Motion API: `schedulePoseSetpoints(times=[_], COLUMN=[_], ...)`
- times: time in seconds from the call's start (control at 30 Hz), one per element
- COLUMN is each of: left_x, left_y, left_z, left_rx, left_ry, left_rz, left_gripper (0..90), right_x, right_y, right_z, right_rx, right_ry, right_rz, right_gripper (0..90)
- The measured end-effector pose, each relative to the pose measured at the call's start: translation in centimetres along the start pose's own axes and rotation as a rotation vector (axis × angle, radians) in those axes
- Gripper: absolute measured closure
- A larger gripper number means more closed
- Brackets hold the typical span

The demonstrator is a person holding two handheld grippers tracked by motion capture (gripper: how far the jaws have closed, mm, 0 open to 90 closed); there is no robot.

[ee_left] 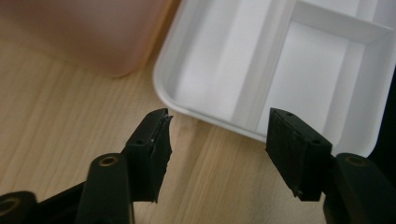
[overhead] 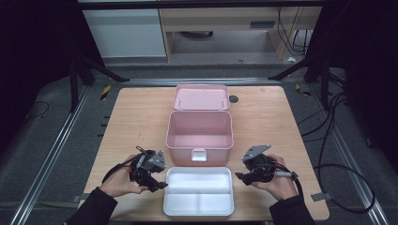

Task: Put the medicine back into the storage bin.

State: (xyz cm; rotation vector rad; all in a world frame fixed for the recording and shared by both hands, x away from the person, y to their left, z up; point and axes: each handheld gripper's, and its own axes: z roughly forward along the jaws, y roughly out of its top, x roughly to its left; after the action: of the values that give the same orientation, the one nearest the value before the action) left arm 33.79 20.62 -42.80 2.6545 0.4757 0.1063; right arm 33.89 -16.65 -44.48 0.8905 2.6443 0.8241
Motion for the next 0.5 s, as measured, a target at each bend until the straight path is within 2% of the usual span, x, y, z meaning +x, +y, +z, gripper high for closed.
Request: schedulePoseSetpoints(times=[0.1, 0.13, 0.17, 0.2, 0.27, 0.37, 0.5], left_x=[0.4, 0.9, 0.9, 1.1, 1.6, 2.3, 3.4], left_y=[-0.4, -0.9, -0.9, -1.1, -1.5, -2.4, -3.8], left_z=[-0.7, -1.2, -1.2, -1.5, -1.8, -2.1, -2.4], left_rx=[-0.018, -0.037, -0.037, -0.039, -0.044, -0.043, -0.053], left_ry=[0.023, 0.052, 0.052, 0.065, 0.091, 0.15, 0.194], left_rz=[-0.026, -0.06, -0.06, -0.079, -0.115, -0.164, -0.247], left_gripper=[37.9, 36.2, 35.4, 34.6, 33.5, 30.6, 29.4], right_x=[-0.7, -1.4, -1.4, -2.0, -2.3, -3.1, -4.0], right_y=[-0.6, -1.3, -1.3, -1.9, -2.2, -2.9, -3.9], right_z=[-0.1, -0.1, -0.1, -0.1, 0.0, 0.2, 0.4], right_rx=[0.002, 0.002, 0.002, 0.01, 0.017, 0.053, 0.056], right_ry=[-0.025, -0.056, -0.056, -0.091, -0.109, -0.15, -0.192], right_rz=[0.031, 0.063, 0.063, 0.086, 0.093, 0.145, 0.184], right_gripper=[42.5, 41.0, 41.0, 39.1, 37.7, 35.0, 35.0])
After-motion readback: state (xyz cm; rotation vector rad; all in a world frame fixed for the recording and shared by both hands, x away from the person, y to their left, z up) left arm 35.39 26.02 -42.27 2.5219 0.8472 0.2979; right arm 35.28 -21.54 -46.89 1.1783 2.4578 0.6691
